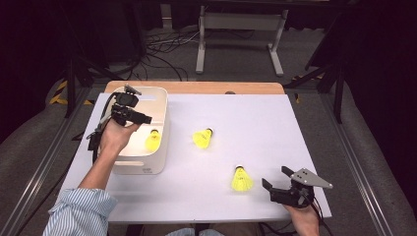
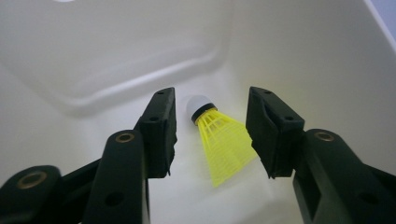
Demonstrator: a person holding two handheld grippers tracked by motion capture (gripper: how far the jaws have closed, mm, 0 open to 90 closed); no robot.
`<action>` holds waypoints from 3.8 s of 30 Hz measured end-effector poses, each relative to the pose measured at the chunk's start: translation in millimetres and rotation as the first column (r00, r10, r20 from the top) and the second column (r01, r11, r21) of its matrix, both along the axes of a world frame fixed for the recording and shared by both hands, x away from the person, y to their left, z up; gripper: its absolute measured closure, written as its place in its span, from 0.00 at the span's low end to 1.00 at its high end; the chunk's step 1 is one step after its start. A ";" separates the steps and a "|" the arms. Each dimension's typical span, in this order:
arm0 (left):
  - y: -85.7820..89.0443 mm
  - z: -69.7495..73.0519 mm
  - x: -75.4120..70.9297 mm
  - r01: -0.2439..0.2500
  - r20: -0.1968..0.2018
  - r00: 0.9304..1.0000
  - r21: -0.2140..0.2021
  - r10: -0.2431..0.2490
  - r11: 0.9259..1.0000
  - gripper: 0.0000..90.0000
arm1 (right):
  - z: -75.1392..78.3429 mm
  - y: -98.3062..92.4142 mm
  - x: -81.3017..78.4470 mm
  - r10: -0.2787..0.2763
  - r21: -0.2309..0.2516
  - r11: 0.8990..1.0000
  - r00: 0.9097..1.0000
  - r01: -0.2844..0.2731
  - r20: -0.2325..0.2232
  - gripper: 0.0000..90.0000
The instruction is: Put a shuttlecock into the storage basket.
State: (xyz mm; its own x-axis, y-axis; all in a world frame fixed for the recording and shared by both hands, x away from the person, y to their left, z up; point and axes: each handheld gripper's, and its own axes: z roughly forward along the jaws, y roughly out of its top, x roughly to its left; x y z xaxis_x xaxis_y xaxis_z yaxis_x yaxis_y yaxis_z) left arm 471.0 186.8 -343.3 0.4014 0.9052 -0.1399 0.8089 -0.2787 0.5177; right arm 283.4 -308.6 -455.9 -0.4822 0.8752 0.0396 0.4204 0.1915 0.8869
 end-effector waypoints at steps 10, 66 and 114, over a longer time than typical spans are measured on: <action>-2.9 6.6 -8.0 0.042 0.014 0.999 -0.017 -0.042 0.999 0.42 | 0.0 0.2 -0.1 0.001 0.000 1.000 1.000 -0.001 0.001 0.13; -25.2 37.8 -49.0 0.205 0.124 0.973 -0.066 -0.196 0.976 0.36 | 0.8 4.9 4.2 0.011 0.001 1.000 1.000 -0.011 0.002 0.15; -72.0 32.6 -59.0 0.338 0.124 0.936 -0.048 -0.330 0.940 0.37 | 13.0 15.8 12.7 0.041 0.040 0.998 0.999 -0.040 -0.030 0.25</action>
